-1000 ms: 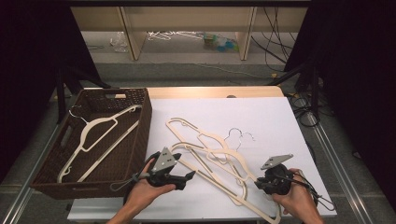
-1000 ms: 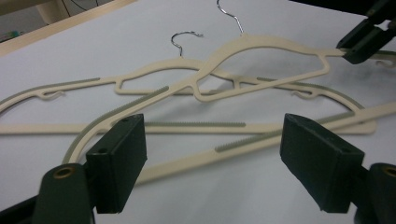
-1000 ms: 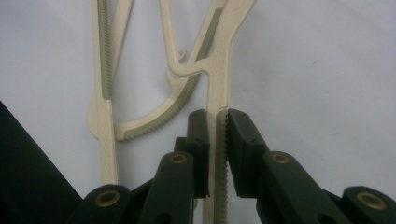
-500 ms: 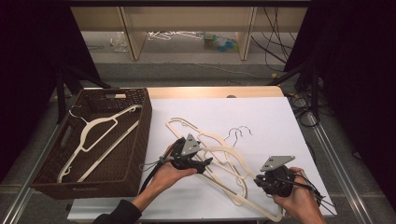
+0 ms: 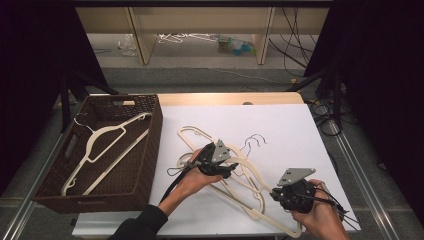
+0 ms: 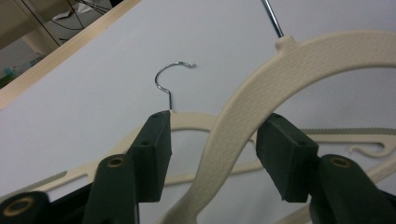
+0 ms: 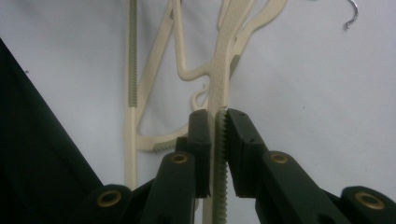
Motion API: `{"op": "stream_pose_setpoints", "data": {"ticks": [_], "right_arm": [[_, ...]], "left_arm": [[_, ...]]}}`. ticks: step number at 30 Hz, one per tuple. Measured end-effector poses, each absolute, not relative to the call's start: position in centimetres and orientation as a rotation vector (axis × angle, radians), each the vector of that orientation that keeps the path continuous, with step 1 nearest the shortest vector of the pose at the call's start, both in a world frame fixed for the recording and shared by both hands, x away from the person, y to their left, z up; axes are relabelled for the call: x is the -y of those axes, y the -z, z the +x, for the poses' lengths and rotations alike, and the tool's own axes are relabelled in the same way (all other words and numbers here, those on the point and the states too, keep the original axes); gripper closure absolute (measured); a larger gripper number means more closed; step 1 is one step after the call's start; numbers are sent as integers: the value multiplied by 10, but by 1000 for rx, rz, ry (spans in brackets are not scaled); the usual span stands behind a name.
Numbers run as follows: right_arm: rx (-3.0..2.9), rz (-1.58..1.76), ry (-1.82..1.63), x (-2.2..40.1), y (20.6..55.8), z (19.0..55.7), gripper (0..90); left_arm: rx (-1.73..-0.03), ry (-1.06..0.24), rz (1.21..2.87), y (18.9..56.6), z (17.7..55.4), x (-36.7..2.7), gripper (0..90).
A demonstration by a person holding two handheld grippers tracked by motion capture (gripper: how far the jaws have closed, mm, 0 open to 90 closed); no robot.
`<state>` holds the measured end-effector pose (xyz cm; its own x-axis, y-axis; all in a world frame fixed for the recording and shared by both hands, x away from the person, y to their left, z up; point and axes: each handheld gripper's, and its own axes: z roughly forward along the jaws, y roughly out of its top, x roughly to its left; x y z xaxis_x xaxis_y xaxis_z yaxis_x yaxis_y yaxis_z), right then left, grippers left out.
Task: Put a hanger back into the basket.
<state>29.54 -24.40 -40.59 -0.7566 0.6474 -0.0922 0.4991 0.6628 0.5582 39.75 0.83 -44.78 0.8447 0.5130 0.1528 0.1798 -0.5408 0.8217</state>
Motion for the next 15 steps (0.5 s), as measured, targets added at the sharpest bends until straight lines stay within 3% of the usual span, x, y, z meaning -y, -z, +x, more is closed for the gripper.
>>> {"op": "stream_pose_setpoints", "data": {"ticks": [6, 15], "right_arm": [[-2616, 903, -745, 244, 404, 295, 809], [-2600, 870, -787, 251, 406, 298, 801]], "left_arm": [[-418, -427, 2139, 446, 398, -9, 604], [-259, -396, 2204, 426, 391, -22, 677]]}}
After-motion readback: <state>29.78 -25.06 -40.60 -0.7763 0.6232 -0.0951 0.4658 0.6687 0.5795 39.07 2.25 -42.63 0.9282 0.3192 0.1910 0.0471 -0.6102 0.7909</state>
